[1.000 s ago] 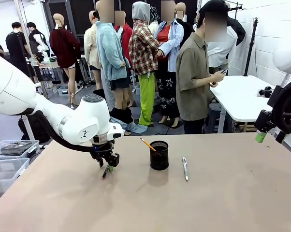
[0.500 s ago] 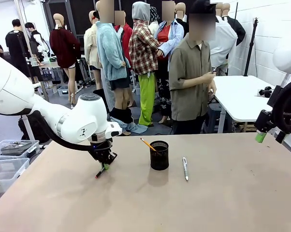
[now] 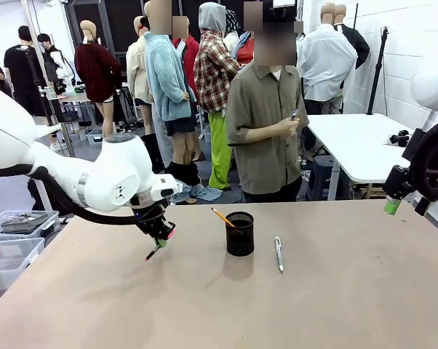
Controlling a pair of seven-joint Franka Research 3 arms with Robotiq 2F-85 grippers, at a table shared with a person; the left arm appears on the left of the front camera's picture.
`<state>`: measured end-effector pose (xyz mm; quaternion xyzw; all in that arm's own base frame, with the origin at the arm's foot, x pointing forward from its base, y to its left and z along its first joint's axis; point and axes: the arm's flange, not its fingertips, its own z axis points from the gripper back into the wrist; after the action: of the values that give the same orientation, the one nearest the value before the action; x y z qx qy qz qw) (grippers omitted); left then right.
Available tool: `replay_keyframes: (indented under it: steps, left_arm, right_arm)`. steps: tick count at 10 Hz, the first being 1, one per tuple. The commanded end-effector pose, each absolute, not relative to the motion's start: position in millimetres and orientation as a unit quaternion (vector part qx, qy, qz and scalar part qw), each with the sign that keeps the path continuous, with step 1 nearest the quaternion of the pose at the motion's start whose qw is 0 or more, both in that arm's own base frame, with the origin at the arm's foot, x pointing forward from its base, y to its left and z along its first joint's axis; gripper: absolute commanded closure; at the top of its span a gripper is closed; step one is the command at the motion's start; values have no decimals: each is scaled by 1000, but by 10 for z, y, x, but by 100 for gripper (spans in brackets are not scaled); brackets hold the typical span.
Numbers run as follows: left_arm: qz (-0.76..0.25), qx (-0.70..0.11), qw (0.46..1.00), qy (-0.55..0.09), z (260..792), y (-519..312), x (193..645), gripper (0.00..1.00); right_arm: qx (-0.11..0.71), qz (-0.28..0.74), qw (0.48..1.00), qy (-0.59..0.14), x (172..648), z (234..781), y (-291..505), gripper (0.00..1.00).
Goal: Place the pens into the pen holder.
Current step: Pick up a writing instrument from the table and place it into the Pen holder.
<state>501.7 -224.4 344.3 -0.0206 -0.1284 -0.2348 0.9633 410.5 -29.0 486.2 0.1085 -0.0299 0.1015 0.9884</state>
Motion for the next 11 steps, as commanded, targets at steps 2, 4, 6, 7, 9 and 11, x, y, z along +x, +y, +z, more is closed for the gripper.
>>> replay_keyframes:
  steps: [2,4,6,7,9,11]
  left_arm:
    - [-301,-108,929,-188,3802,-1937,4776,100]
    - [-353,-192,882,-246,3877,-1846,4769,100]
    - [-378,-272,846,-262,3863,-1784,4809,100]
    - [-390,-283,836,-262,3843,-1763,4834,100]
    - [-421,-306,812,-265,3805,-1736,4878,100]
    - [-460,-346,773,-266,3745,-1676,4913,100]
  right_arm:
    - [94,106,989,-36,4080,4817,-306,17]
    - [94,106,989,-36,4080,4817,-306,17]
    - [94,106,989,-36,4080,4817,-306,17]
    - [94,106,989,-36,4080,4817,-306,17]
    - [94,106,989,-36,4080,4817,-306,17]
    - [94,106,989,-36,4080,4817,-306,17]
